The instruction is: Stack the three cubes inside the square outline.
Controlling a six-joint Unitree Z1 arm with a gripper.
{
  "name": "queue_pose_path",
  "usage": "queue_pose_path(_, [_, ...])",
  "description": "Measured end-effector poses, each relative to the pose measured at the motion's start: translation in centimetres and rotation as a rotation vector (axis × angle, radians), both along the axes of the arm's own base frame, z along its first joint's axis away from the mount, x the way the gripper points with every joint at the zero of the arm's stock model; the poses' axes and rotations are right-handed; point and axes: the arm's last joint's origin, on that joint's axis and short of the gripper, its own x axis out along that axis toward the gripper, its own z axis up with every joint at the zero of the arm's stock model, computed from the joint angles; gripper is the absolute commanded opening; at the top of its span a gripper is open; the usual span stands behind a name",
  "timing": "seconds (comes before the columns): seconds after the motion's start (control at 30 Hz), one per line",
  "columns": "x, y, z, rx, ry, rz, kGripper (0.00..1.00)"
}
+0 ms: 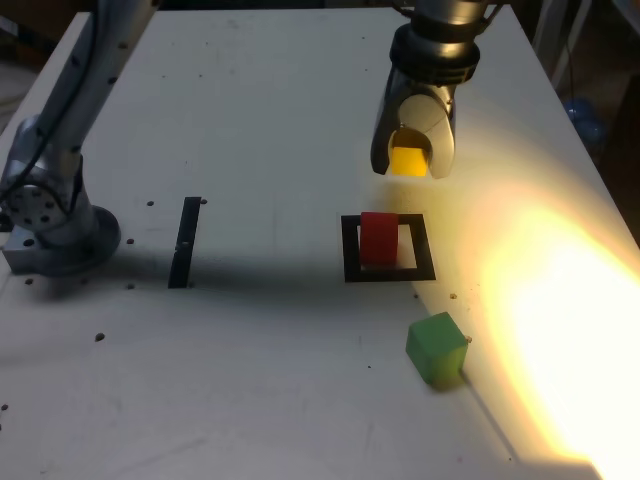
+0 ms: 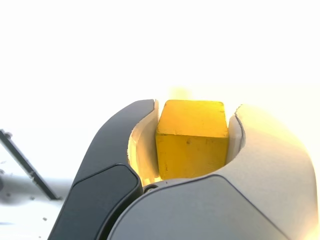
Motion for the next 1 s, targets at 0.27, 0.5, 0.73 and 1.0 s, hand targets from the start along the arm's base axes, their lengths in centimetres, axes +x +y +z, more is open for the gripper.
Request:
queue_pose_path(0.27, [-3.8,-3.7,3.0,-0.012,-0.040,-0.010,0.38])
queue_pose_path(0.5, [-5.3,-6.2,3.2,-0.040,-0.050,-0.017,0.38])
queue_pose_path(0.73, [-5.8,-8.0,2.7,-0.047,-0.049,-0.014,0.38])
queue_pose_path(1.0, [-5.4,-8.3,1.7,-0.059,-0.046,-0.011,0.38])
